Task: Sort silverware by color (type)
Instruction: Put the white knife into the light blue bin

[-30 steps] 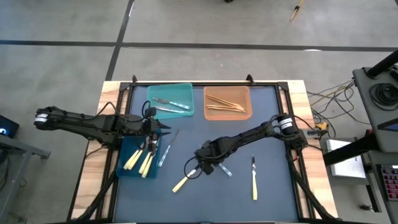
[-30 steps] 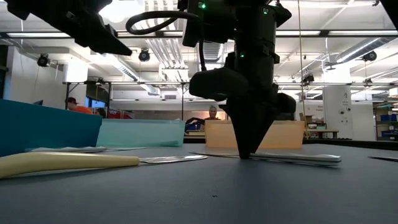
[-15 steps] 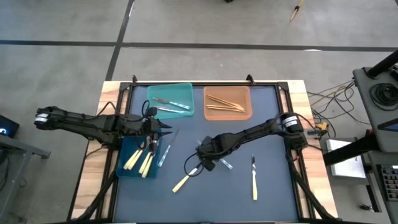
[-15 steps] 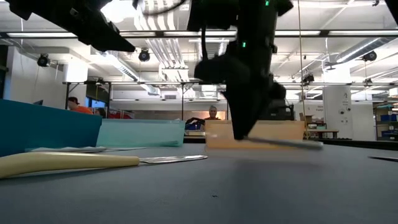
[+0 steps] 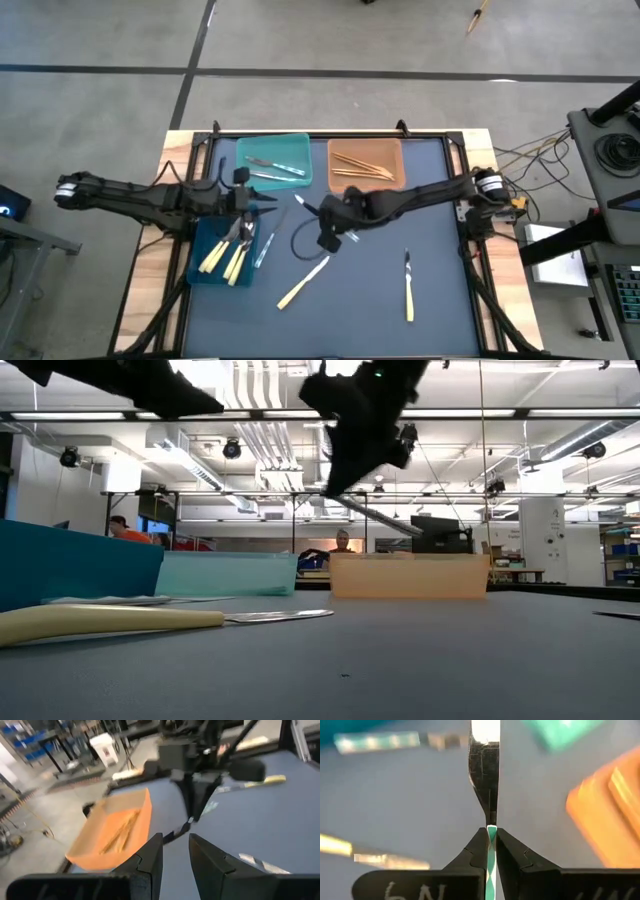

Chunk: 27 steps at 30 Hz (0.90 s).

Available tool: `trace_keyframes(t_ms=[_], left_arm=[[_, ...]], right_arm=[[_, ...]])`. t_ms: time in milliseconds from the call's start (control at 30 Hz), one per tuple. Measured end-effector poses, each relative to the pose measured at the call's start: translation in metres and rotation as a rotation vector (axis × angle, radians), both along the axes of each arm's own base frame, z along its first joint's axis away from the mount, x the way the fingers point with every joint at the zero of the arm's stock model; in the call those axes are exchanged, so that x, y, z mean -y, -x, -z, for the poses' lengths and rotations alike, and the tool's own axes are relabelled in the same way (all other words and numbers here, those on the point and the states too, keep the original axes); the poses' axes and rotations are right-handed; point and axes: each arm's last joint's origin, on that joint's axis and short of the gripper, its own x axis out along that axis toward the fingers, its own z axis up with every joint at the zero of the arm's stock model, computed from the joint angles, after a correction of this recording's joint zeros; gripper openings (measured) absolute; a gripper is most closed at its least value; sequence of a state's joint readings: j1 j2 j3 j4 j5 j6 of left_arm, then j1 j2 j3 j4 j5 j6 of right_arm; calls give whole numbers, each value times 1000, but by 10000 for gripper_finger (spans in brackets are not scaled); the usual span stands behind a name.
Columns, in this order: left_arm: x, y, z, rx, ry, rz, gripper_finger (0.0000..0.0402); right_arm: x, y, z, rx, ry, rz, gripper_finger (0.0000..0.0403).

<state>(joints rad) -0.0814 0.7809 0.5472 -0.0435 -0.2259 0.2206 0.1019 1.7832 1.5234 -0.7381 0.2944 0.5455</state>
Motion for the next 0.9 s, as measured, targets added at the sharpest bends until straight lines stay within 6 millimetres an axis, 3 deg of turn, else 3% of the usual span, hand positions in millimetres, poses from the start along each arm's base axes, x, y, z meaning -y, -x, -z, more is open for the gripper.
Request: trace_keyframes(t_ms=[367, 567, 900], left_arm=[[-1, 12, -17, 118, -58, 9, 77], [-5, 21, -24, 160, -82, -84, 77], [-10, 34, -33, 217, -127, -234, 77]], right_arm=[[76, -24, -33, 305, 203, -138, 13], [117, -36, -39, 490, 236, -197, 13], [167, -46, -44, 693, 463, -233, 13]])
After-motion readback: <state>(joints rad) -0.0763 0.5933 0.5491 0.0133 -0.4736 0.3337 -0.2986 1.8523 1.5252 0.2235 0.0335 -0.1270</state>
